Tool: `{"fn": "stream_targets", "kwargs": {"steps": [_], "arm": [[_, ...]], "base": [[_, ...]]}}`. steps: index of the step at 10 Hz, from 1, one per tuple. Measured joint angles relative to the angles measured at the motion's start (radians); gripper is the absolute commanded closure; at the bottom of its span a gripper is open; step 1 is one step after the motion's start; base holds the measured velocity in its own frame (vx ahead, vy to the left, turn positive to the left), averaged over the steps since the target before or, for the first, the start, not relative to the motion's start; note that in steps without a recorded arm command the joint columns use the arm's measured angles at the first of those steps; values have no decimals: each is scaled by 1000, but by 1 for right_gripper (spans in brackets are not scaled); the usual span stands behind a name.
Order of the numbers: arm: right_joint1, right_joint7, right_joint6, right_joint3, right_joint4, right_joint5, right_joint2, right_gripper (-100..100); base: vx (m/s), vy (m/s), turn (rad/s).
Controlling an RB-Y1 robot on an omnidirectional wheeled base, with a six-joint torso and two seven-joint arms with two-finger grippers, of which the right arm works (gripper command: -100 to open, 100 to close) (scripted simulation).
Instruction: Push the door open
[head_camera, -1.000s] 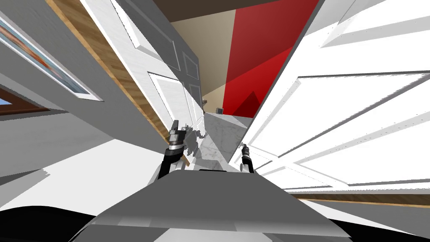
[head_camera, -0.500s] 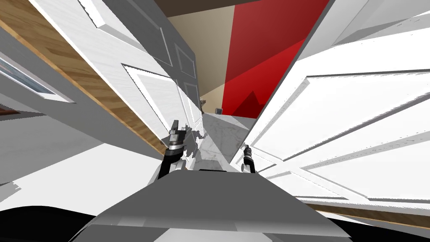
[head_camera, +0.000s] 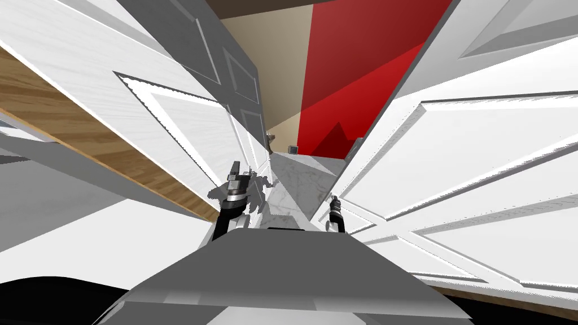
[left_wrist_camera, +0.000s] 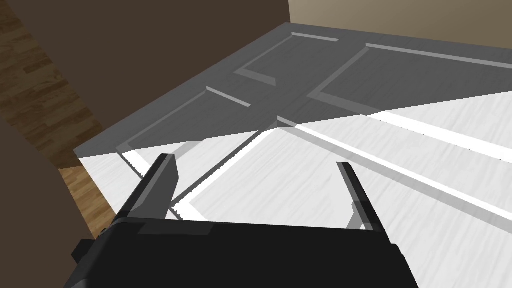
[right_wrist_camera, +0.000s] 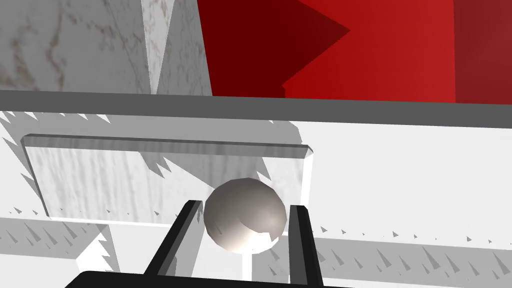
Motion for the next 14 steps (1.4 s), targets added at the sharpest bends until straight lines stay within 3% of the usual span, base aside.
{"fn": "stream_targets", "kwargs": {"steps": [2,4,8,10,14], "arm": [[-34,-4,-33,-14,71,-8,-19,100],[-10,4,-14,-19,18,-10,-14,100],[23,26,25,-52,-34,-30,-6,100],[7,21,1,-57,-2,-32,-17,100],[3,24,-13,-78,27,-45,-25,100]], "base": [[94,3,-6],[51,19,-22],[144,15,-43],[88,2,-14],[123,2,-41]]}}
